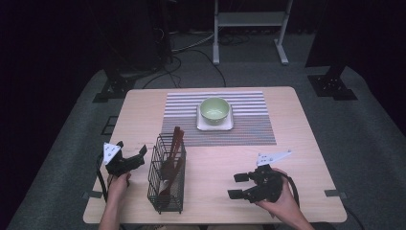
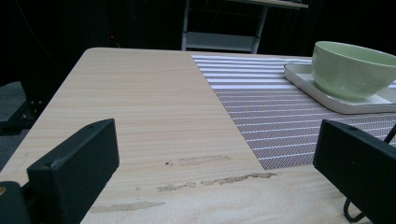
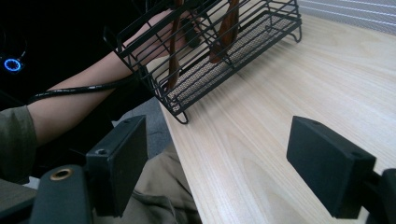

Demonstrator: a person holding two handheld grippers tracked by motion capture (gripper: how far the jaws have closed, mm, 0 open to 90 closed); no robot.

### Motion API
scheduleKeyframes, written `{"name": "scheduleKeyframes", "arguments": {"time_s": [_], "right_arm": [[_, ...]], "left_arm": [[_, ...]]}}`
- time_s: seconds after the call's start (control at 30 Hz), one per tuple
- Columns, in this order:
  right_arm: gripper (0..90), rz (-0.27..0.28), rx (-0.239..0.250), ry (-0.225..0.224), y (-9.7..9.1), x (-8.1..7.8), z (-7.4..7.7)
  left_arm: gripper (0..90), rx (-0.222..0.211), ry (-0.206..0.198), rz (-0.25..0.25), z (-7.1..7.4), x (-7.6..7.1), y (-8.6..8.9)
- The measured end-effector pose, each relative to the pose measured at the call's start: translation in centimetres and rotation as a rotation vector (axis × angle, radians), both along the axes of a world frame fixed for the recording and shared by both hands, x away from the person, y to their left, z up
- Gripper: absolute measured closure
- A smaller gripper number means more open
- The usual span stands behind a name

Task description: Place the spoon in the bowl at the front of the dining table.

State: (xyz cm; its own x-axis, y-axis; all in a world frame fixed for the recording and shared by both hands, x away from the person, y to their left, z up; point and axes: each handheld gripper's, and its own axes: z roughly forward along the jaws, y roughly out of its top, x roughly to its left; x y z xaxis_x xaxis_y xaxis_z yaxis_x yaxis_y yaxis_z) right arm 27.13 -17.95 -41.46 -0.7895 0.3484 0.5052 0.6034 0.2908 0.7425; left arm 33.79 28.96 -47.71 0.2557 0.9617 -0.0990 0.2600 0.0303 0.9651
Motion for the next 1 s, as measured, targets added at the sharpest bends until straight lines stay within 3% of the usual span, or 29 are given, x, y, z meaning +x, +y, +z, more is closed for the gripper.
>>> {"name": "scheduleKeyframes", "arguments": {"time_s": [0.4, 1.0], "right_arm": [[18.9, 0.053, 0.001, 0.021, 2.0, 0.5, 0.9], [19.0, 0.086, 0.002, 0.032, 4.1, 1.5, 2.5]], "left_arm": [[0.0, -0.001, 0.000, -0.002, 0.0, 0.0, 0.0], [0.0, -0.003, -0.002, -0.001, 0.0, 0.0, 0.1]]}}
